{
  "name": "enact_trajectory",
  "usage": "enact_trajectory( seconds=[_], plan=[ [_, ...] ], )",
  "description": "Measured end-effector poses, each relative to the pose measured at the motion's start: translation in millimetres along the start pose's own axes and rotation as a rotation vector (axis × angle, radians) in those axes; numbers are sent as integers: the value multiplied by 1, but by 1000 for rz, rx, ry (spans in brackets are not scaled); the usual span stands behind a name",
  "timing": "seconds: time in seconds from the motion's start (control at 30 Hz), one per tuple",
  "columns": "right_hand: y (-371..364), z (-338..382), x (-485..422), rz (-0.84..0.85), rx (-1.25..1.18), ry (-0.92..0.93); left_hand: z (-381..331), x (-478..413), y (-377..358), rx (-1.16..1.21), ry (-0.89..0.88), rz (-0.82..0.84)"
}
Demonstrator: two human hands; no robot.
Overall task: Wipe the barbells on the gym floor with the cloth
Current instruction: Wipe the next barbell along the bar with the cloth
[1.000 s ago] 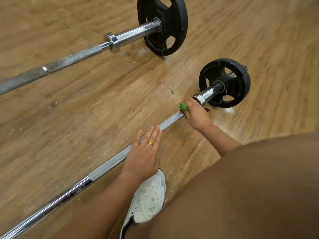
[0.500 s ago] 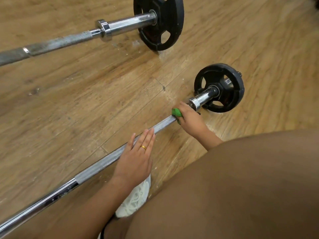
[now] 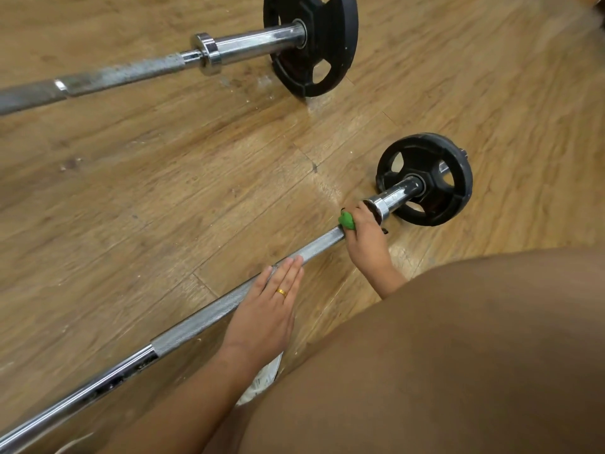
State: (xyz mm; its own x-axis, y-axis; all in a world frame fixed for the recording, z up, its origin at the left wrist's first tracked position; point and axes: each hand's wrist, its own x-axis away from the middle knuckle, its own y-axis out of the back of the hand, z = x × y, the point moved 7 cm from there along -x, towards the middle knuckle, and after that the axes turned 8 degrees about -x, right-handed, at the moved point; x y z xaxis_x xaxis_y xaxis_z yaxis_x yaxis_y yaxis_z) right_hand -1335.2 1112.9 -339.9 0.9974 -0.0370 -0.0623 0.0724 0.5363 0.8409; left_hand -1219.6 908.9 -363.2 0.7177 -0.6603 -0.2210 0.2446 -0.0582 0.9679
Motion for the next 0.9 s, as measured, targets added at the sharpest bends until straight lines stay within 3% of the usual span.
enact_trajectory(
  seconds=[0.17,0.33,0.53,0.77,0.9],
  plan=[
    [14,6,10,54,-73,82,-3,2,-2,-122,-25,-24],
    [0,-7,3,21,-59,-23,-1,4,-7,-193,-26,19],
    [-4,-7,-4,214,-5,60,6,1,-21,-2,5,118],
    [-16,14,-10,-49,-110,-18,32,-9,-20,76,63,145],
    [-21,38,-20,115,-42,126,51,-17,-26,130,37,213]
  ],
)
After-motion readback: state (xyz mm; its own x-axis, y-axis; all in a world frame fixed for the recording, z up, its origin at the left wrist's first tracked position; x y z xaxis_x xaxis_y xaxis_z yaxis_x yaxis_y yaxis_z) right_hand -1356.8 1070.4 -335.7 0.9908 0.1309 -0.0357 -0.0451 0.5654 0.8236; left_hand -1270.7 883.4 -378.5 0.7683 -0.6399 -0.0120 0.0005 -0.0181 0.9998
